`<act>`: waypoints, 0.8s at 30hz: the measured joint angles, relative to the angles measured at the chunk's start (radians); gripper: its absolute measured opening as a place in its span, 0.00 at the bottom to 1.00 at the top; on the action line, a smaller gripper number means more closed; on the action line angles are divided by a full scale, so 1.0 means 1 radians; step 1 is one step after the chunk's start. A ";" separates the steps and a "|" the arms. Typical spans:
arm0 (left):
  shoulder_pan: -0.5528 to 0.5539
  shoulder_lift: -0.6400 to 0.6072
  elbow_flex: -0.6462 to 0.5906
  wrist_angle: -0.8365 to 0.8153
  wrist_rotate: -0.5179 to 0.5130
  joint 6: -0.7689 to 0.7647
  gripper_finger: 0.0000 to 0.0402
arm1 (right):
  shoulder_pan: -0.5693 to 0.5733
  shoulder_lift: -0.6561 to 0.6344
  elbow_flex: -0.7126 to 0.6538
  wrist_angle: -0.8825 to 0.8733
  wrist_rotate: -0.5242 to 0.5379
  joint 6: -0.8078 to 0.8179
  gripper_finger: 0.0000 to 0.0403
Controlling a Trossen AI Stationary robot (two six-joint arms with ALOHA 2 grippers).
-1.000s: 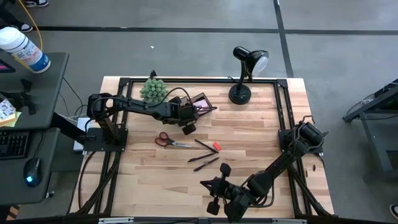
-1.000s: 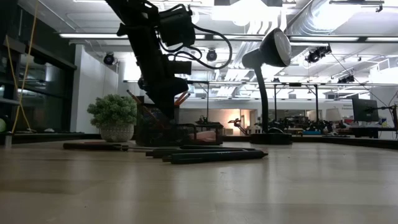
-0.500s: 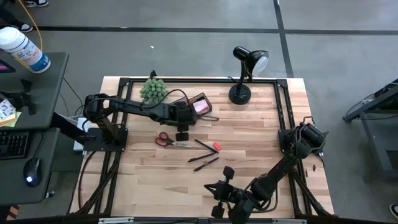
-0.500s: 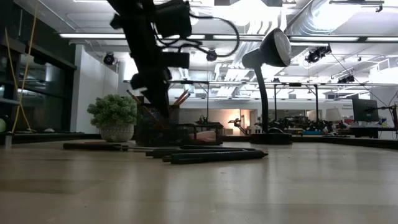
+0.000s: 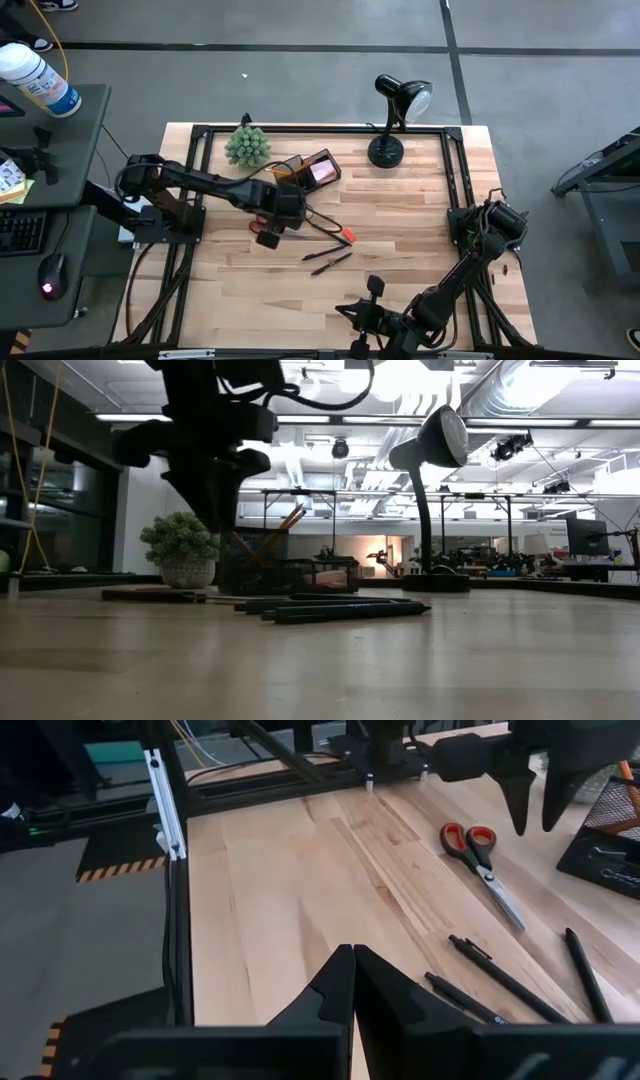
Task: Pick and place office supplies into organizer
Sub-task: Put the black scissor into the black desk organizer
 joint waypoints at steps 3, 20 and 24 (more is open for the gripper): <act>0.001 -0.008 -0.002 -0.038 0.002 0.026 0.25 | 0.000 0.000 0.000 0.000 0.002 -0.001 0.00; 0.003 -0.278 -0.369 0.103 0.081 0.013 0.25 | -0.016 0.000 0.000 -0.008 0.006 -0.034 0.00; 0.006 -0.283 -0.432 0.132 0.090 -0.013 0.25 | -0.027 0.000 0.000 -0.007 -0.003 -0.034 0.01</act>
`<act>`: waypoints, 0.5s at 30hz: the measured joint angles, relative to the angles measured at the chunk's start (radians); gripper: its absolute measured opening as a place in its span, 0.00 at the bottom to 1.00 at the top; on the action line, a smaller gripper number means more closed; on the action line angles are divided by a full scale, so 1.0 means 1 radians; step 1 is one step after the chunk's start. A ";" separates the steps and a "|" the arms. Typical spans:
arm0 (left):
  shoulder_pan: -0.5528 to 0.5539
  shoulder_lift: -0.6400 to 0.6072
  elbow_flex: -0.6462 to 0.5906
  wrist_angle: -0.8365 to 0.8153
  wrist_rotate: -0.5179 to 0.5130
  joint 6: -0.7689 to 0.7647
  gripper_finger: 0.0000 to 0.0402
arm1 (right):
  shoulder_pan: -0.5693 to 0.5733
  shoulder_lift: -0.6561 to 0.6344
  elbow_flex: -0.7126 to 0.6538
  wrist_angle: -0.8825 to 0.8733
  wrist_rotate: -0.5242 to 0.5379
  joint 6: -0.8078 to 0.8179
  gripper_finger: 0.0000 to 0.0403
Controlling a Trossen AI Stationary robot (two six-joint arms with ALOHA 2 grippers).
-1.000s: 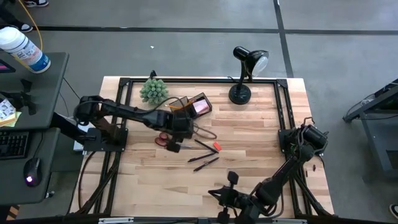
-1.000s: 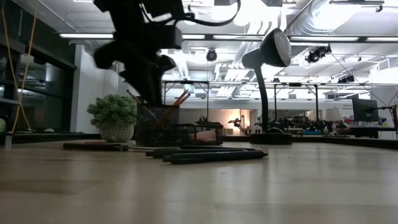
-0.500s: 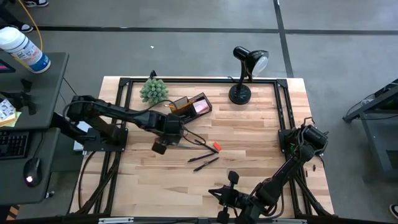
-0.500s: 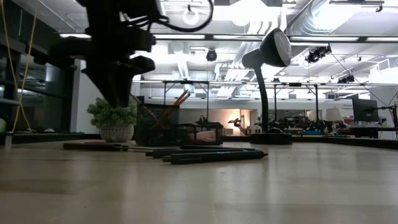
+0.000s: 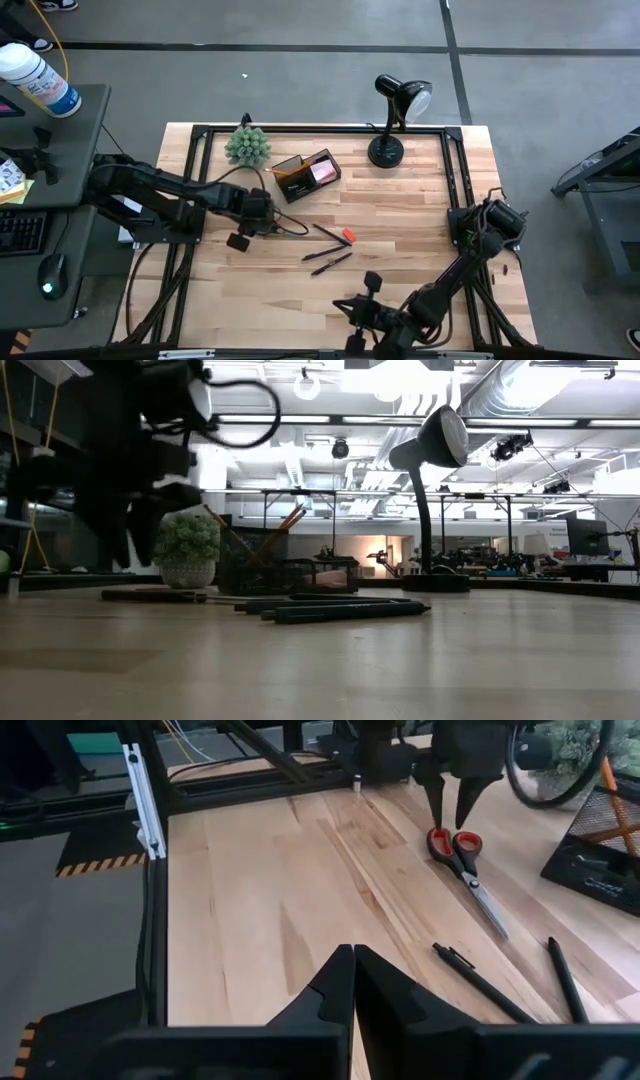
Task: Pick and place office supplies into organizer
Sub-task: Put the black scissor into the black desk organizer
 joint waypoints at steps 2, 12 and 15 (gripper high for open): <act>0.012 0.000 -0.024 0.017 0.003 -0.007 0.25 | -0.006 0.000 0.000 0.002 -0.011 0.000 0.01; 0.115 0.000 -0.044 0.073 0.031 0.030 0.25 | -0.036 0.000 0.000 0.016 -0.065 0.000 0.00; 0.131 0.001 -0.044 0.064 0.058 0.067 0.25 | -0.039 0.000 0.000 0.016 -0.066 0.000 0.01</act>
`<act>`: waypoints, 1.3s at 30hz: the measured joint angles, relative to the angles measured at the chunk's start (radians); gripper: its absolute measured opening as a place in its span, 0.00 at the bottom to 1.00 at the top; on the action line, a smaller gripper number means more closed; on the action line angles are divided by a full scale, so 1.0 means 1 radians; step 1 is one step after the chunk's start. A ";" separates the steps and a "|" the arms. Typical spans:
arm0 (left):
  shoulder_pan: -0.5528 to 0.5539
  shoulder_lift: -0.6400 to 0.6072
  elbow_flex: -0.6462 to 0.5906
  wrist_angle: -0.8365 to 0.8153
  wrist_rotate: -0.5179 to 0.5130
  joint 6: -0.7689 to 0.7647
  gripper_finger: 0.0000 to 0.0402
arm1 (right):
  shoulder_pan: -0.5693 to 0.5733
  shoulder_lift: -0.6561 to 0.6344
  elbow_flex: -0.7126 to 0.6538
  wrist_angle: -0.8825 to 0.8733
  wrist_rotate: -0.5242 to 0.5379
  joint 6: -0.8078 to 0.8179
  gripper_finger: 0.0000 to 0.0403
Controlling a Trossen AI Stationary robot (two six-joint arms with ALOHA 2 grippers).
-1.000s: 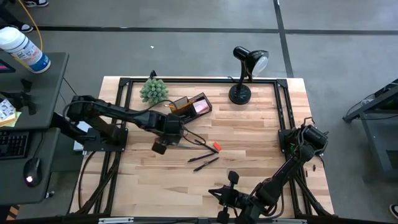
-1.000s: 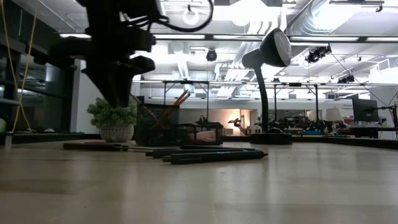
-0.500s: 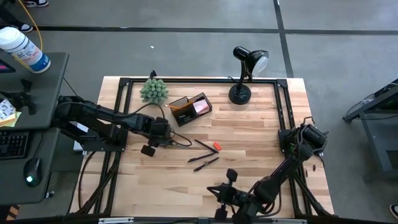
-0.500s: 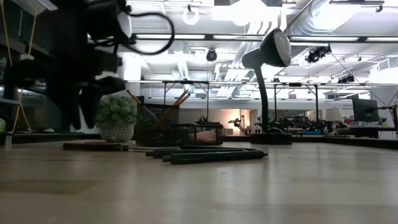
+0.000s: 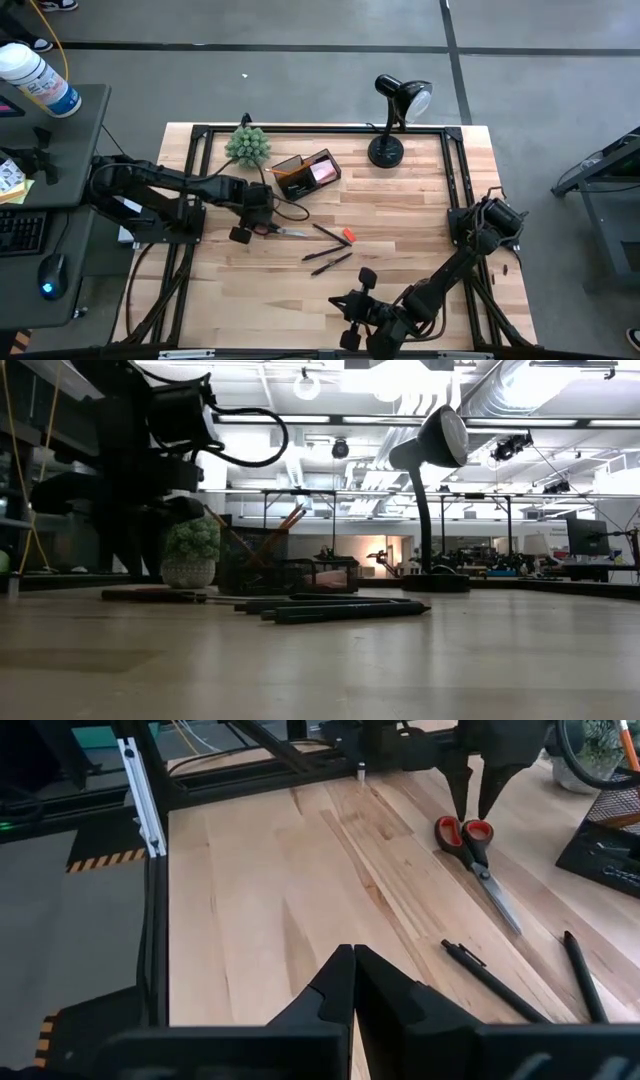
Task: Pick and place office supplies into organizer
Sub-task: Put the black scissor into the black desk organizer
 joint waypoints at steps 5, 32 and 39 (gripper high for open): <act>0.003 0.000 0.000 -0.020 0.009 0.031 0.25 | -0.003 0.000 0.000 0.000 0.000 0.000 0.00; 0.003 0.001 -0.031 0.011 0.062 0.061 0.25 | -0.004 0.000 0.000 0.000 -0.012 -0.019 0.01; 0.003 0.001 -0.048 0.038 0.067 0.052 0.25 | -0.004 0.000 0.000 0.000 -0.016 -0.019 0.01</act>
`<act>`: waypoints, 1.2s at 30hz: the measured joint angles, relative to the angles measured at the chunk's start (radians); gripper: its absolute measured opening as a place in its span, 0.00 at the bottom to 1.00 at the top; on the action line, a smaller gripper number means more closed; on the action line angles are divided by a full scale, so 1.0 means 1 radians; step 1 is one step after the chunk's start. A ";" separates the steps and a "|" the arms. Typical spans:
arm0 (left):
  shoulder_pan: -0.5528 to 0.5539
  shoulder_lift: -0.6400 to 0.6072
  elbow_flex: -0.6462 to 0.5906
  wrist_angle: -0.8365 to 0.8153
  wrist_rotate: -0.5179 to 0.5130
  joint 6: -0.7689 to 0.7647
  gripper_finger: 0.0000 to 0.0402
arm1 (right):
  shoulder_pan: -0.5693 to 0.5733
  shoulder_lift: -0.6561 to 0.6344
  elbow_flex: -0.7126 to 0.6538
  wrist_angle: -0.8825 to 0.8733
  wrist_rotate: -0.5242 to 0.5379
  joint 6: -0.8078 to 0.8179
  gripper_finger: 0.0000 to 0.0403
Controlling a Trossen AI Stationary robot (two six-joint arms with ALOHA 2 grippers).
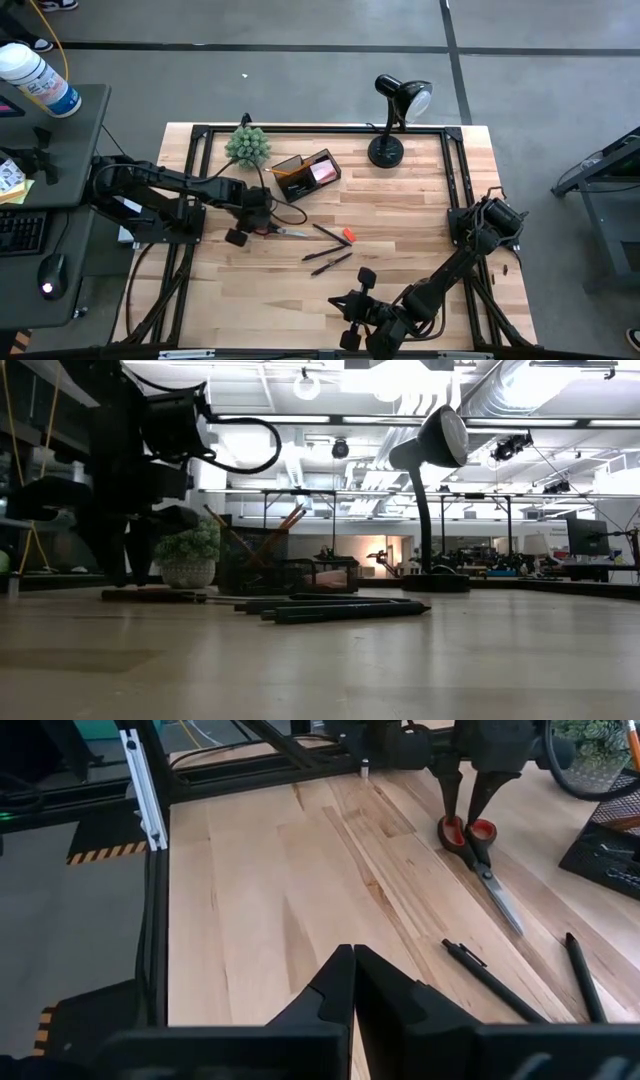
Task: Pick and place office supplies into organizer
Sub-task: Put the black scissor into the black desk organizer
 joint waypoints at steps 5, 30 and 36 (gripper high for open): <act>0.000 0.000 0.000 0.026 -0.004 -0.004 0.25 | 0.000 0.000 0.000 0.000 0.000 0.000 0.01; 0.000 0.042 0.000 0.069 -0.003 0.007 0.25 | 0.000 0.000 0.000 0.000 0.000 0.000 0.01; 0.000 0.041 0.000 0.070 -0.022 0.007 0.25 | 0.000 0.000 0.000 0.001 0.000 0.000 0.01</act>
